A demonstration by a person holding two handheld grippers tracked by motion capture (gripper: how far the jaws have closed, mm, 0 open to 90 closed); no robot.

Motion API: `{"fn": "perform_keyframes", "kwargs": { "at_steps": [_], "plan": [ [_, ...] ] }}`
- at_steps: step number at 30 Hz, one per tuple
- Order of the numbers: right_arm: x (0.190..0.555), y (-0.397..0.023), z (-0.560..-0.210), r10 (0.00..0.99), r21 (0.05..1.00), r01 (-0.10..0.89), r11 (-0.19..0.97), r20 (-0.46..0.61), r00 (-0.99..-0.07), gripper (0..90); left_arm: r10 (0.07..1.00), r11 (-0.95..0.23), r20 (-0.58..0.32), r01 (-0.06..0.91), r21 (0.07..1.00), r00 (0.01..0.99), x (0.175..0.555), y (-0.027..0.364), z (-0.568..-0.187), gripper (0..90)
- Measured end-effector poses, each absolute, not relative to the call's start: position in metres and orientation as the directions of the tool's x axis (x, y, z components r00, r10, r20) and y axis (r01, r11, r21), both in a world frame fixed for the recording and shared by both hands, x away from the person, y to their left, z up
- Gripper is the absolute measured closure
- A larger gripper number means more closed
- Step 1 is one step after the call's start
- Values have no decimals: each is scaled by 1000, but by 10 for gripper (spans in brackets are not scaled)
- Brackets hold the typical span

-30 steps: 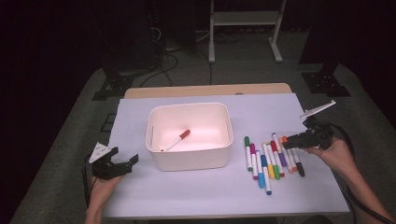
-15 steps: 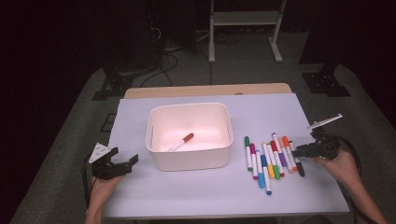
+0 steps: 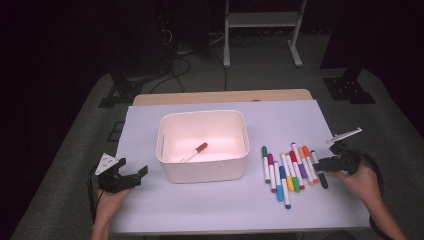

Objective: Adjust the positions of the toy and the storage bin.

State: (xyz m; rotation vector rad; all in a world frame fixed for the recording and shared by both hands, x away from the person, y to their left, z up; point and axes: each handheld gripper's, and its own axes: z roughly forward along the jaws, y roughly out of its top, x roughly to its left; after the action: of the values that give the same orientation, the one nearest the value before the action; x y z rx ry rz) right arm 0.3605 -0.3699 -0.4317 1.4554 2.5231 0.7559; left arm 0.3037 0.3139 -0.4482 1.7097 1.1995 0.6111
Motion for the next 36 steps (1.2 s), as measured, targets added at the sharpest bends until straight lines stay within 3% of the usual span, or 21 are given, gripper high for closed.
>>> {"fn": "perform_keyframes", "kwargs": {
  "at_steps": [12, 15, 27, 36],
  "plan": [
    [356, -357, -431, 866, 460, 766, 450, -13, -500, 693, 910, -91, -109, 448, 889, 401, 304, 314, -448, 25],
    [355, -357, -431, 872, 465, 764, 447, -37, -488, 755, 910, -90, -109, 447, 890, 401, 304, 314, -448, 25],
    [357, -372, -425, 876, 491, 788, 371, 97, -473, 756, 909, -88, -111, 448, 890, 401, 304, 314, -448, 24],
    [355, -374, -403, 818, 536, 777, 329, 249, -519, 756, 909, -86, -112, 446, 891, 401, 304, 314, -448, 25]
  ]
}}
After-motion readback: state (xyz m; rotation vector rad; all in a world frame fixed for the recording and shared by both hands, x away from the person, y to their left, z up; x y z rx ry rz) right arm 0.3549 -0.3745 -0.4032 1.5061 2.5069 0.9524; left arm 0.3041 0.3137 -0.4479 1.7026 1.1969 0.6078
